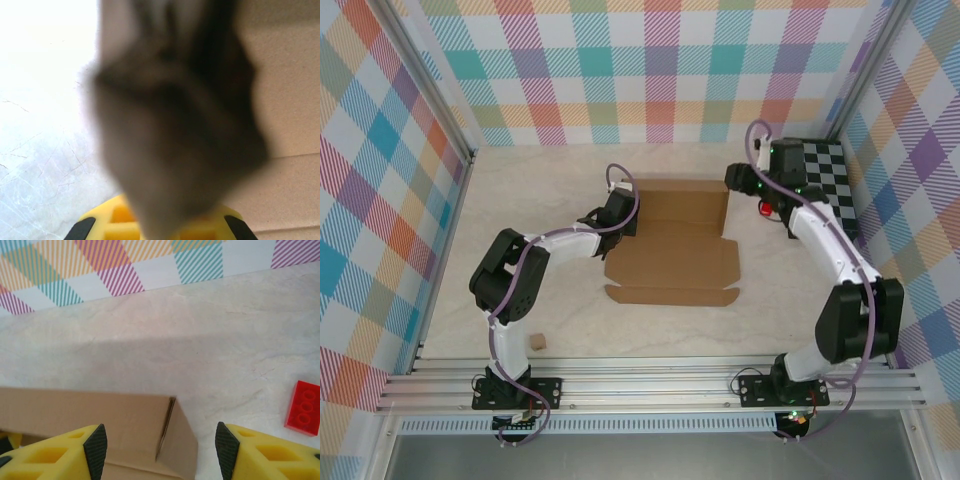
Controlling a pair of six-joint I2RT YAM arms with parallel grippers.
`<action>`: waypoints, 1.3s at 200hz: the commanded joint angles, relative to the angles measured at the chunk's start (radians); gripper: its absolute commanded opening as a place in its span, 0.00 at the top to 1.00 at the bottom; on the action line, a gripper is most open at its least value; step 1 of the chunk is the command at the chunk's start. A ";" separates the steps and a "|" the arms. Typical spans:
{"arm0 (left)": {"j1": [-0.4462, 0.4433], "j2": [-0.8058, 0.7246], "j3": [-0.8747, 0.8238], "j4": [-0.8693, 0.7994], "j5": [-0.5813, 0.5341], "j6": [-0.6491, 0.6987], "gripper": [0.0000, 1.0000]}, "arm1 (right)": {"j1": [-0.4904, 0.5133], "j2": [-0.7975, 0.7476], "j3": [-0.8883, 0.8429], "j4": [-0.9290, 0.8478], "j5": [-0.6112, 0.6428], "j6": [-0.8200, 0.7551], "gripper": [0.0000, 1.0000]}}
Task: Fold the paper box
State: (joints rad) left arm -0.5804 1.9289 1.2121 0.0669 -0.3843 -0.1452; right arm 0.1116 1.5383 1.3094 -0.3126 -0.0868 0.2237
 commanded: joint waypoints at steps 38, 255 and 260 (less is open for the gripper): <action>0.004 -0.010 -0.036 -0.013 -0.006 0.023 1.00 | -0.039 0.131 0.070 -0.169 -0.227 0.095 0.39; 0.004 -0.016 -0.020 -0.017 0.069 0.026 0.94 | -0.030 0.241 0.042 -0.133 -0.257 0.069 0.68; 0.004 -0.020 -0.019 -0.018 0.080 0.026 0.92 | -0.030 0.238 0.036 -0.130 -0.253 0.070 0.68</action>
State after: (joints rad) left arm -0.5804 1.9285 1.1915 0.1104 -0.3759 -0.1345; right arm 0.0727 1.7744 1.4048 -0.3965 -0.3683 0.2996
